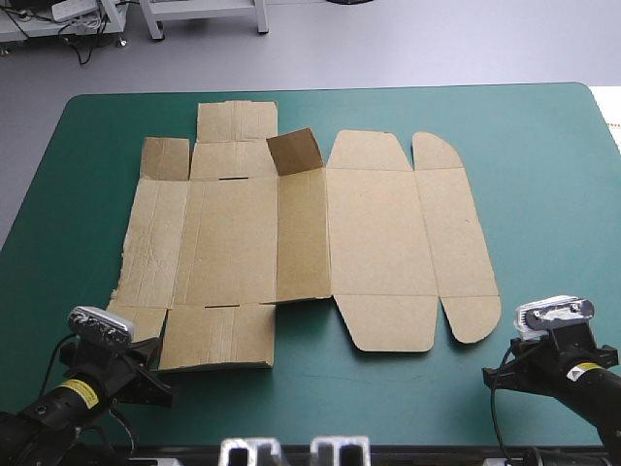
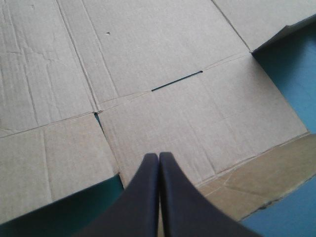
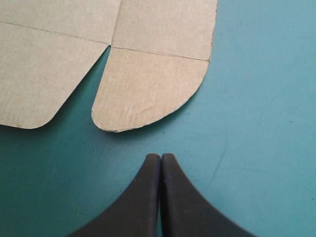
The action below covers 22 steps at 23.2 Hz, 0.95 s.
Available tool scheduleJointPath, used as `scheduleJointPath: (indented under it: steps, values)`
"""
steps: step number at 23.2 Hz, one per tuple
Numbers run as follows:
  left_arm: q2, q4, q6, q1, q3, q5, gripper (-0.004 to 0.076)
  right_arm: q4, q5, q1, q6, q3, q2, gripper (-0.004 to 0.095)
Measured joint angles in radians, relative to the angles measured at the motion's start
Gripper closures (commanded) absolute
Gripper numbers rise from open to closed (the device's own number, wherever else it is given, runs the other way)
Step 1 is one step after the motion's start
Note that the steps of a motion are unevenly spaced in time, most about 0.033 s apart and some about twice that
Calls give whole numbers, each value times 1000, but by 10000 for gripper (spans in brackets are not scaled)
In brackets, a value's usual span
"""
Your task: Fold the box
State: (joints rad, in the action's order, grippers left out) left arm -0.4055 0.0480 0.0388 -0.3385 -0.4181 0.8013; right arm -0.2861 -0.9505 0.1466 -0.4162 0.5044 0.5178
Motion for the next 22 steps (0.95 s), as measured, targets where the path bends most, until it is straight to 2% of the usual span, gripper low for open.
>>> scheduleJointPath:
  steps: [11, 18, 22]
  values:
    - [0, 0, 41, 0, -12, 4, 734, 0, 0, 0, 0, 0, 0, 932]
    - [-62, -152, 63, 0, -256, 8, 734, 0, 0, 0, 0, 0, 0, 932]
    - [-222, -398, -109, 0, -430, 10, 734, 0, 0, 0, 0, 0, 0, 933]
